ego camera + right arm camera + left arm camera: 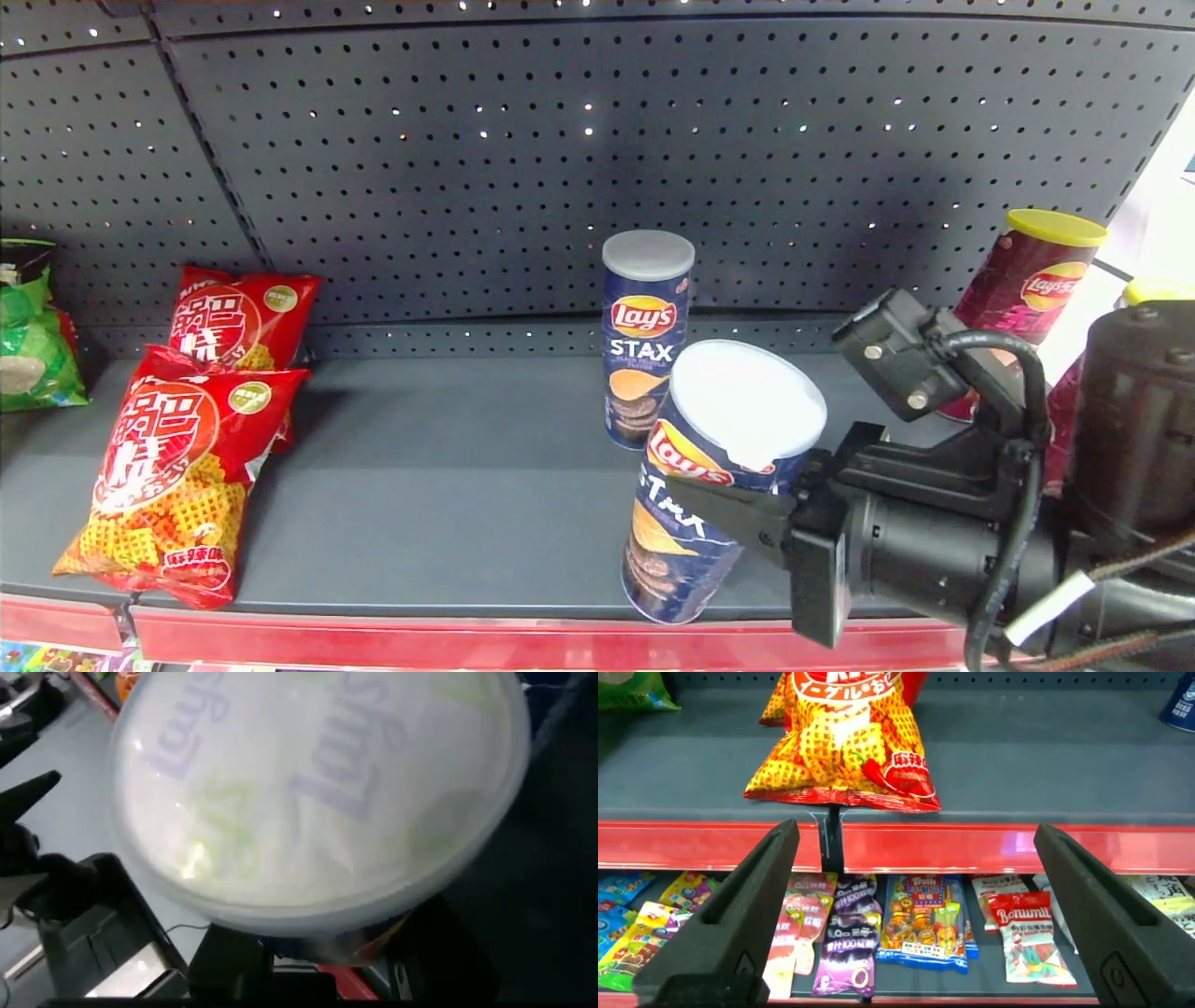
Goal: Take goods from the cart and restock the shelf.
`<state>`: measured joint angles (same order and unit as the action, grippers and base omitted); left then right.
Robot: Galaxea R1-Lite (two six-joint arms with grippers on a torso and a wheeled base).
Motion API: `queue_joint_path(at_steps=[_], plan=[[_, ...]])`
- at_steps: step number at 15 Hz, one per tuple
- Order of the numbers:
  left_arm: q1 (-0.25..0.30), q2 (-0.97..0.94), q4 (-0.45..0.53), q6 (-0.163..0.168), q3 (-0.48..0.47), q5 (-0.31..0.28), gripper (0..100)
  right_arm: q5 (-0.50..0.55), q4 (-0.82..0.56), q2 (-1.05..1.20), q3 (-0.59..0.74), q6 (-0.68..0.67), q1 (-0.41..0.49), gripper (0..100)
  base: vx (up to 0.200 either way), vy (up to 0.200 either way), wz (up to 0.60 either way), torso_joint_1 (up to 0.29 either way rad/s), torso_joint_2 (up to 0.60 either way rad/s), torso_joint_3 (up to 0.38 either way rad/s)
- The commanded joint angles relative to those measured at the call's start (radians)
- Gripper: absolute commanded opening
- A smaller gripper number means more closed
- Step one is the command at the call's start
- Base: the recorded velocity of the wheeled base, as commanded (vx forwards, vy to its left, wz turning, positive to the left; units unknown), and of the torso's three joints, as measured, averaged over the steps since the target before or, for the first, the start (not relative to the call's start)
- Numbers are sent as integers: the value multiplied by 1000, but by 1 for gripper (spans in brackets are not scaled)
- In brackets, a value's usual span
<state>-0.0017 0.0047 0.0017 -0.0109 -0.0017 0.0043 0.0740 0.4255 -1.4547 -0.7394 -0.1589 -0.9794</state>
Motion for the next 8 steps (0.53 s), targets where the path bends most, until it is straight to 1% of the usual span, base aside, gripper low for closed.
queue_joint_path(at_steps=[1, 2, 3, 4, 5, 6, 7, 8], plan=[[0, 1, 0, 0, 0, 0, 100, -45, -1, 16, 9, 24, 13, 0, 0, 0, 0, 0, 0, 0], [0, 1, 0, 0, 0, 0, 100, -91, -1, 17, 20, 45, 28, 0, 0, 0, 0, 0, 0, 0], [0, 1, 0, 0, 0, 0, 100, -148, -1, 17, 29, 107, 71, 0, 0, 0, 0, 0, 0, 0], [0, 1, 0, -1, 0, 0, 100, -180, -1, 14, 32, 154, 97, 0, 0, 0, 0, 0, 0, 0], [0, 1, 0, 0, 0, 0, 100, -258, -1, 7, 28, 223, 142, 0, 0, 0, 0, 0, 0, 0], [0, 1, 0, -1, 0, 0, 100, -319, -1, 2, 21, 254, 169, 0, 0, 0, 0, 0, 0, 0], [0, 1, 0, 0, 0, 0, 100, -361, -2, -4, 17, 283, 208, 0, 0, 0, 0, 0, 0, 0], [0, 1, 0, 0, 0, 0, 100, -373, -2, -4, 12, 295, 225, 0, 0, 0, 0, 0, 0, 0]])
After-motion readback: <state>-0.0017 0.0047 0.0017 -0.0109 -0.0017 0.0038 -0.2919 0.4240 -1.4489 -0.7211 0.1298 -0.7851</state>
